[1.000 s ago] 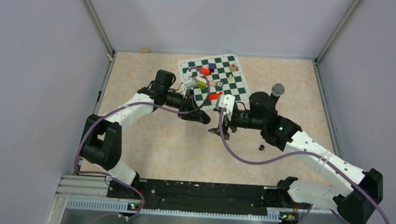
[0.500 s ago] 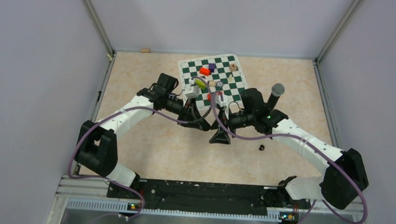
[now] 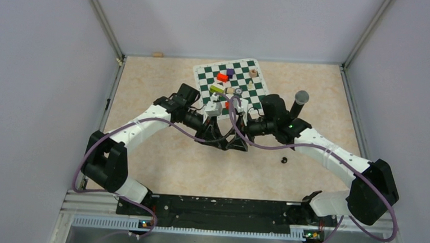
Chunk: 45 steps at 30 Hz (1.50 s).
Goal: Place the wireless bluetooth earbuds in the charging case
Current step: Open the charging case.
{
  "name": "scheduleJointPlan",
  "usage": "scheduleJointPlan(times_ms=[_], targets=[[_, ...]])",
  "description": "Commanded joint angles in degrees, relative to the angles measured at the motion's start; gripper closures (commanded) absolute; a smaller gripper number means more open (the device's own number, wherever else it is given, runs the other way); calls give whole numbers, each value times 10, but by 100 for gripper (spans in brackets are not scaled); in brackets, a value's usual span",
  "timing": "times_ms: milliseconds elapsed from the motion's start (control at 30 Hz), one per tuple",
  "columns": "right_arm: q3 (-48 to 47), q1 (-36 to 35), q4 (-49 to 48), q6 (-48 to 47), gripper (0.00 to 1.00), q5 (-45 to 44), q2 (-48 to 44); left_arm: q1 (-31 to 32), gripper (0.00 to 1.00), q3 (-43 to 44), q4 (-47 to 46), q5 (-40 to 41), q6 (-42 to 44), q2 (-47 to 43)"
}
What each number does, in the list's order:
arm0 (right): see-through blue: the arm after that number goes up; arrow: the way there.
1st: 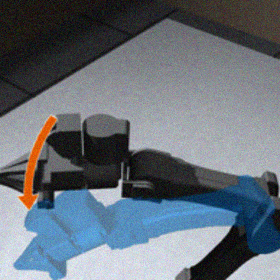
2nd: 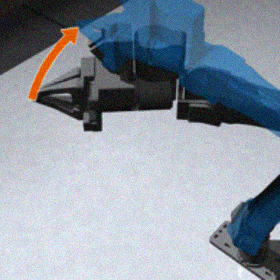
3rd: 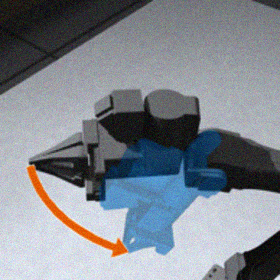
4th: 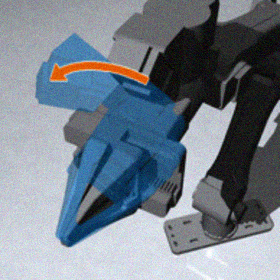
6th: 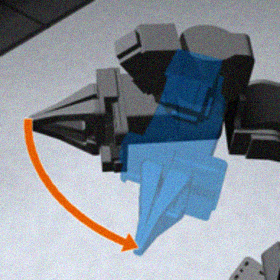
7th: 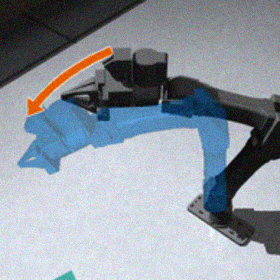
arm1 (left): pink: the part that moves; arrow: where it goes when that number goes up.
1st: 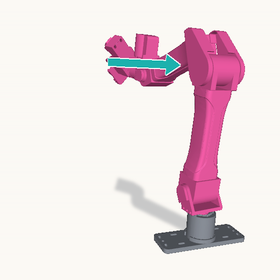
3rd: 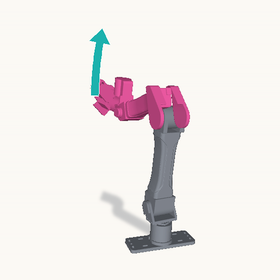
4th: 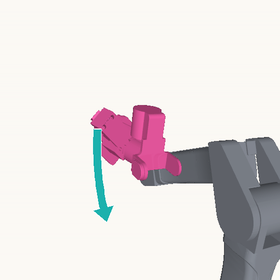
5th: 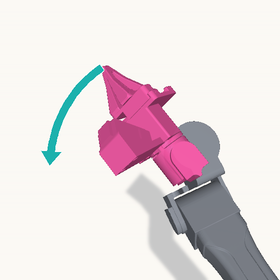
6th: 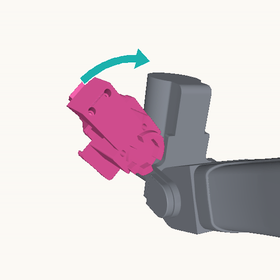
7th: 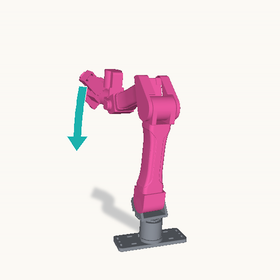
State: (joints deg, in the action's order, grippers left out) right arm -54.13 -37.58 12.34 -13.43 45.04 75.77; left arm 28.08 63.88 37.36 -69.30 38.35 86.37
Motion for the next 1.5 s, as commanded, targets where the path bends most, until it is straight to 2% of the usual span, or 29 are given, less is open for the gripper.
scheduleJointPlan(times_ms=[0,133,267,500,633,700,767,833,967,1133,1467], targets=[[-12,8,-31,-2,45,23,0,3,100,25,13,-15,18,-10],[-14,1,-8,-21,49,64,4,2,100,29,14,-13,15,-8],[-19,-15,7,-36,54,57,13,2,100,29,11,-13,11,-9],[-29,-20,21,-47,73,52,16,2,100,24,5,-7,9,-11],[-29,-20,21,-48,84,54,4,3,95,23,4,-2,9,-6],[-28,-20,21,-50,86,50,-3,2,84,23,4,1,9,-5],[-28,-20,20,-51,87,45,-9,2,60,24,0,6,2,-5],[-28,-20,20,-52,88,34,-16,2,43,22,-3,10,-4,-5],[-18,-20,-1,-44,88,-7,-35,3,32,19,-15,21,-15,-4],[-5,-20,-22,-37,88,-24,-47,2,33,19,-34,25,-37,-3],[-9,-20,-20,-33,88,-29,-16,2,44,12,-63,11,-65,-12]])
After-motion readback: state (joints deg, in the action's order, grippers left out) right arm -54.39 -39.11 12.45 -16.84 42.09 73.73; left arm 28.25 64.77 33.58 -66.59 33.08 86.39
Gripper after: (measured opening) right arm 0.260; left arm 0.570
